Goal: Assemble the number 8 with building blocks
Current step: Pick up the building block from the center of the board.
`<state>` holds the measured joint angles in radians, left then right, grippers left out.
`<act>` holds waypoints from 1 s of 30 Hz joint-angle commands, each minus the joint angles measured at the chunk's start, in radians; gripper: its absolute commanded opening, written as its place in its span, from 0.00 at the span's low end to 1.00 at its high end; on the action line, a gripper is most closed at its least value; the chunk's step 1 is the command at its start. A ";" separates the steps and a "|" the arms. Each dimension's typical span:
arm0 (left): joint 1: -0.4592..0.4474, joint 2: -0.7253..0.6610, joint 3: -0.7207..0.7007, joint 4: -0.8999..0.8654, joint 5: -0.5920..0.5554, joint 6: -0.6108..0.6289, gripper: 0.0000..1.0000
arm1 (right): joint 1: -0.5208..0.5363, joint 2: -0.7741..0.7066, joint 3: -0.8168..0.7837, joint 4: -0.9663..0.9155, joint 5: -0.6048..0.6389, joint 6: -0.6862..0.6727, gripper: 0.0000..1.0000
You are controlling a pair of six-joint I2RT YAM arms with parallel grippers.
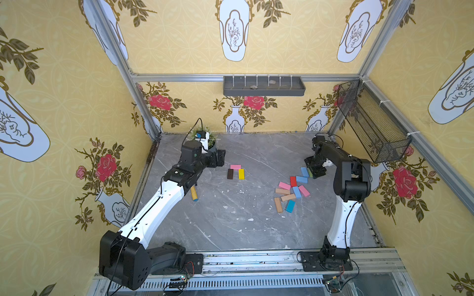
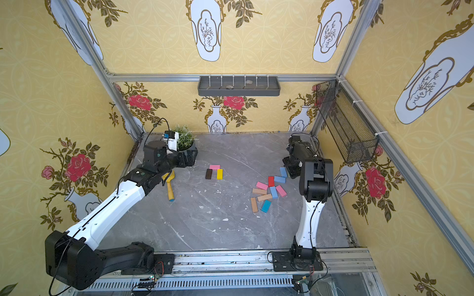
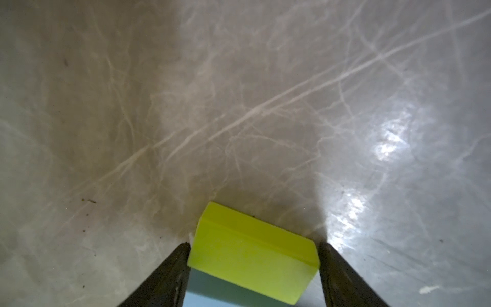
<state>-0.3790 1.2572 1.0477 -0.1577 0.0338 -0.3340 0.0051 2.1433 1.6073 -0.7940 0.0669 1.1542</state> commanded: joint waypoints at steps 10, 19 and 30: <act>0.000 0.007 -0.002 0.023 -0.003 0.006 1.00 | 0.005 -0.019 -0.027 0.037 -0.007 -0.069 0.57; 0.000 -0.001 -0.003 0.022 -0.008 0.005 1.00 | 0.065 -0.117 -0.061 0.098 0.069 -0.157 0.51; 0.003 -0.044 -0.023 0.022 -0.050 0.007 1.00 | 0.381 -0.146 0.082 0.037 0.139 -0.431 0.51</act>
<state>-0.3786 1.2259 1.0348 -0.1566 0.0063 -0.3336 0.3199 1.9923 1.6623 -0.7242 0.1795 0.8333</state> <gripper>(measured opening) 0.997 0.637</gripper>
